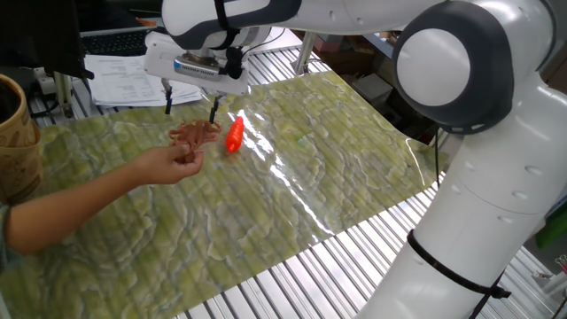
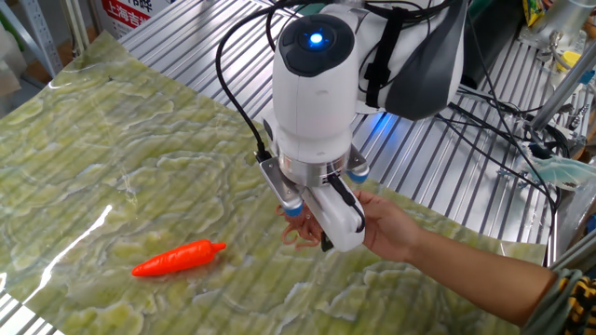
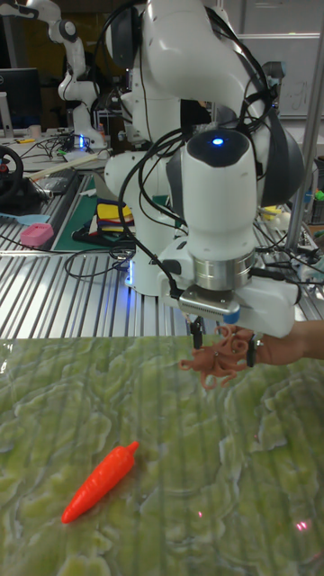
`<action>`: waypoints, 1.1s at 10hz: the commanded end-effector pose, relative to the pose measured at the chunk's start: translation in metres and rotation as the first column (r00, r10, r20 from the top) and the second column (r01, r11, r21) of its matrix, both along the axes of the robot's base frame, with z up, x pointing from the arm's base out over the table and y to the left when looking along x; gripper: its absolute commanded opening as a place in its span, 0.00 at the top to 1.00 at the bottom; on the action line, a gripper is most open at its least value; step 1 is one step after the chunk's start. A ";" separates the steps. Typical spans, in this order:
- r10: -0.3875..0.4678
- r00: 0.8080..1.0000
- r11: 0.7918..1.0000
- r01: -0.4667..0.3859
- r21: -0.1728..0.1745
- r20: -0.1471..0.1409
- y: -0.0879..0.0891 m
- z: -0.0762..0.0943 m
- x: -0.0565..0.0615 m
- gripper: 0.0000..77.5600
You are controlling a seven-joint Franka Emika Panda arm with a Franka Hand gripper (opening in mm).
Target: Receive something handed over by a human
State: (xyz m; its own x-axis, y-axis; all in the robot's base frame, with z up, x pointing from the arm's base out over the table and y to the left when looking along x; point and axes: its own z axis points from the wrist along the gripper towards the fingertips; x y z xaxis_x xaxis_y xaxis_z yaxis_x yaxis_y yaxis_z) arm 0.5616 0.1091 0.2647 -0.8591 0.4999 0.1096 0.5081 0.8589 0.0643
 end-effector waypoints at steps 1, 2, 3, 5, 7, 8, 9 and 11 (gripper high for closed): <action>0.066 0.998 0.970 -0.070 -0.235 -0.023 -0.043 -0.002 0.068 0.01; 0.058 0.998 0.975 -0.061 -0.215 -0.020 -0.052 -0.004 0.064 0.01; 0.071 0.997 0.975 -0.073 -0.211 -0.015 -0.067 -0.007 0.057 0.01; 0.092 0.996 0.971 -0.093 -0.220 -0.013 -0.083 -0.008 0.050 0.01; 0.111 0.994 0.968 -0.112 -0.223 -0.015 -0.098 -0.013 0.045 0.01; 0.103 0.995 0.972 -0.102 -0.214 -0.004 -0.092 -0.027 0.046 0.01; 0.079 0.996 0.984 -0.073 -0.165 0.029 -0.080 -0.050 0.046 0.01; 0.003 0.999 0.998 -0.001 -0.061 0.041 -0.053 -0.083 0.045 0.01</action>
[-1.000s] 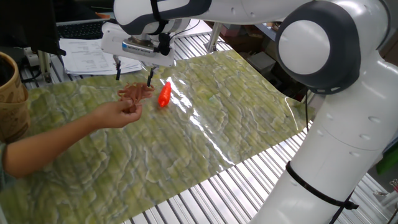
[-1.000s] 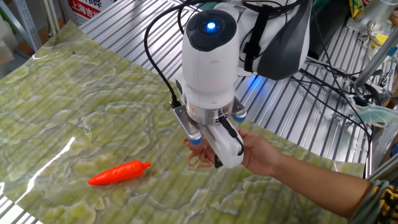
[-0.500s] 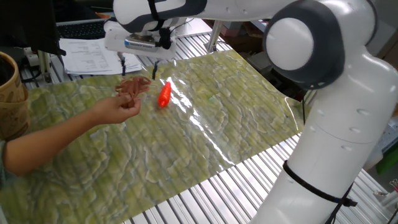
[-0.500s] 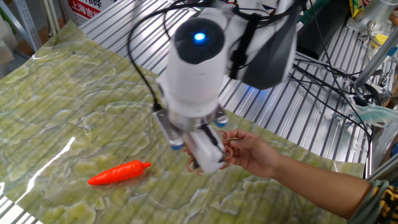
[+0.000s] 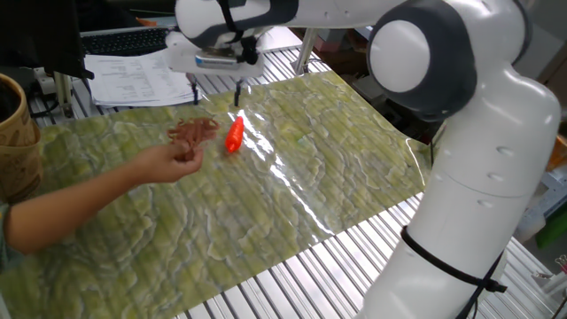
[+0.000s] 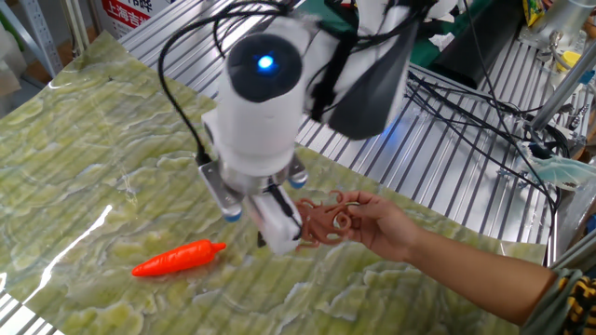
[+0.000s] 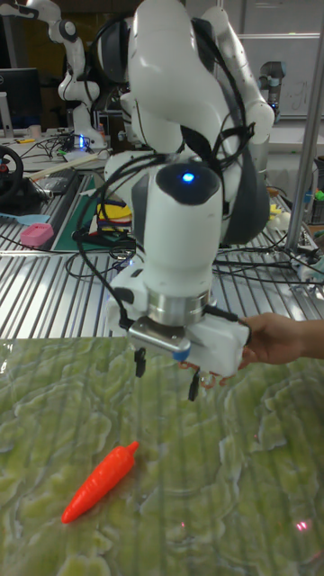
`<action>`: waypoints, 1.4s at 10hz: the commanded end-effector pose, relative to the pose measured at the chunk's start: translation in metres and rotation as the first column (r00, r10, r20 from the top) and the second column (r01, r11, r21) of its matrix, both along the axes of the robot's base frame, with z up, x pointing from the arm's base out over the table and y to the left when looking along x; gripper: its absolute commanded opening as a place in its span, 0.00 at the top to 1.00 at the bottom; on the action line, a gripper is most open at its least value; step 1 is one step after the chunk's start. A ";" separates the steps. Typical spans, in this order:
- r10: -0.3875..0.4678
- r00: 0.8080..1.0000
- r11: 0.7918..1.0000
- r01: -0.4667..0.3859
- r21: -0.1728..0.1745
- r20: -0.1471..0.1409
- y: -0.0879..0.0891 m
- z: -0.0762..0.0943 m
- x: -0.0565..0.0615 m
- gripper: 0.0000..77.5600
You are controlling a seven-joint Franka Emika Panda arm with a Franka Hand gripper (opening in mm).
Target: Receive something handed over by a human
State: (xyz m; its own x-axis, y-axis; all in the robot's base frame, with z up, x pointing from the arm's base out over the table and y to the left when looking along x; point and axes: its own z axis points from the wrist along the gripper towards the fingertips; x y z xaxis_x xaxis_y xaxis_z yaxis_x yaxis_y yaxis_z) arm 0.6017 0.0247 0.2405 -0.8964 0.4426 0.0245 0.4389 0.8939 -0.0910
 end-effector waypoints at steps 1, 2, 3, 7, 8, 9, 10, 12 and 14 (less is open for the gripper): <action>-0.082 0.996 0.990 0.077 0.119 0.037 0.036 -0.064 0.003 0.01; -0.102 0.994 0.988 0.096 0.124 0.037 0.057 -0.077 -0.003 0.01; -0.093 0.996 0.989 0.092 0.118 0.000 0.072 -0.077 -0.002 0.01; -0.036 0.981 0.996 0.020 -0.084 -0.192 0.119 -0.048 0.007 0.01; -0.064 0.976 0.993 0.041 -0.113 -0.206 0.136 -0.041 0.010 0.01; -0.077 0.972 0.988 0.045 -0.145 -0.222 0.148 -0.037 0.011 0.01; -0.092 0.969 0.980 0.048 -0.194 -0.228 0.158 -0.037 0.006 0.01; -0.088 0.970 0.977 0.040 -0.207 -0.226 0.158 -0.044 -0.002 0.01; -0.038 0.966 0.955 -0.040 -0.294 -0.254 0.146 -0.039 -0.005 0.01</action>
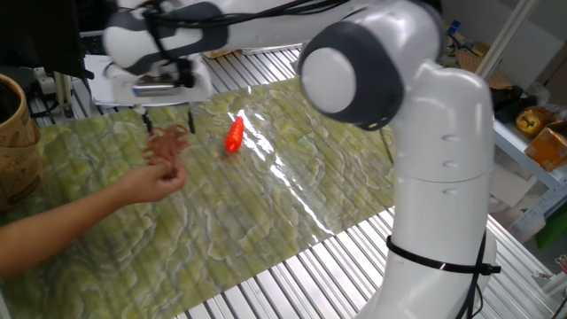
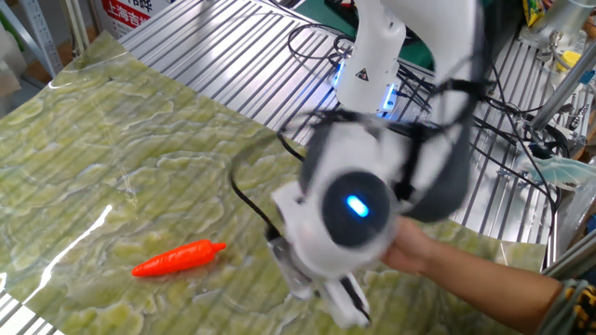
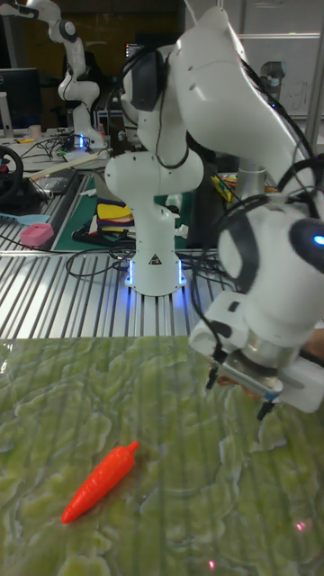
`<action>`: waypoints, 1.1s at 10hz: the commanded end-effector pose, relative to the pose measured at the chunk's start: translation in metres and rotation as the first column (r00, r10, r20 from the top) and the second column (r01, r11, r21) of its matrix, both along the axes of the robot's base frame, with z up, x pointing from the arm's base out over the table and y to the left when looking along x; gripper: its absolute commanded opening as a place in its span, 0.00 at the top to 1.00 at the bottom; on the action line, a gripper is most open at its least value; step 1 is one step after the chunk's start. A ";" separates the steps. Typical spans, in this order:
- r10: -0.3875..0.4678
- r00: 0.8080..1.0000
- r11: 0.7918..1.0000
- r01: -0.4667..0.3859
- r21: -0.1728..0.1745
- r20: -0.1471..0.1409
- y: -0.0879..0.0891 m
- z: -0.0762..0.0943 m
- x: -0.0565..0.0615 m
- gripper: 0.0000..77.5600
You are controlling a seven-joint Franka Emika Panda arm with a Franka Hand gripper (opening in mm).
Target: Receive something handed over by a human
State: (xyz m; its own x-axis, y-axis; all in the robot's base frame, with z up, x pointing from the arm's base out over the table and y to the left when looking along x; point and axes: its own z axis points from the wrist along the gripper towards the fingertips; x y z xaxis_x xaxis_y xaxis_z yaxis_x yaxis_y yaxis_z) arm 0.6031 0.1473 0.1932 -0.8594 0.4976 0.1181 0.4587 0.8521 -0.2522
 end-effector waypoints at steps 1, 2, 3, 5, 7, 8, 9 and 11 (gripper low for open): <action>0.056 0.990 0.985 -0.075 -0.152 -0.126 0.018 0.010 -0.009 0.01; 0.021 0.994 0.996 -0.030 -0.085 -0.104 0.021 0.000 -0.017 0.01; 0.020 0.995 0.996 -0.028 -0.086 -0.099 0.024 -0.006 -0.023 0.01; -0.001 0.996 1.000 0.001 -0.003 -0.090 0.034 -0.025 -0.054 0.01; 0.023 0.997 0.996 -0.016 0.084 -0.080 0.037 -0.031 -0.071 0.01; 0.027 0.997 0.992 -0.018 0.125 -0.069 0.038 -0.033 -0.077 0.01; 0.041 0.997 0.978 -0.028 0.204 -0.059 0.040 -0.032 -0.086 0.01; 0.036 0.998 0.969 -0.021 0.246 -0.055 0.045 -0.019 -0.081 0.01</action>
State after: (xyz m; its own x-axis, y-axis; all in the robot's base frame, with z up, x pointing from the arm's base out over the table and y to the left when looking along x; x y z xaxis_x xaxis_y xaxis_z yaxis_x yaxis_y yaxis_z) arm 0.5360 0.1810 0.1689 -0.8581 0.4630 0.2220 0.4214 0.8820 -0.2107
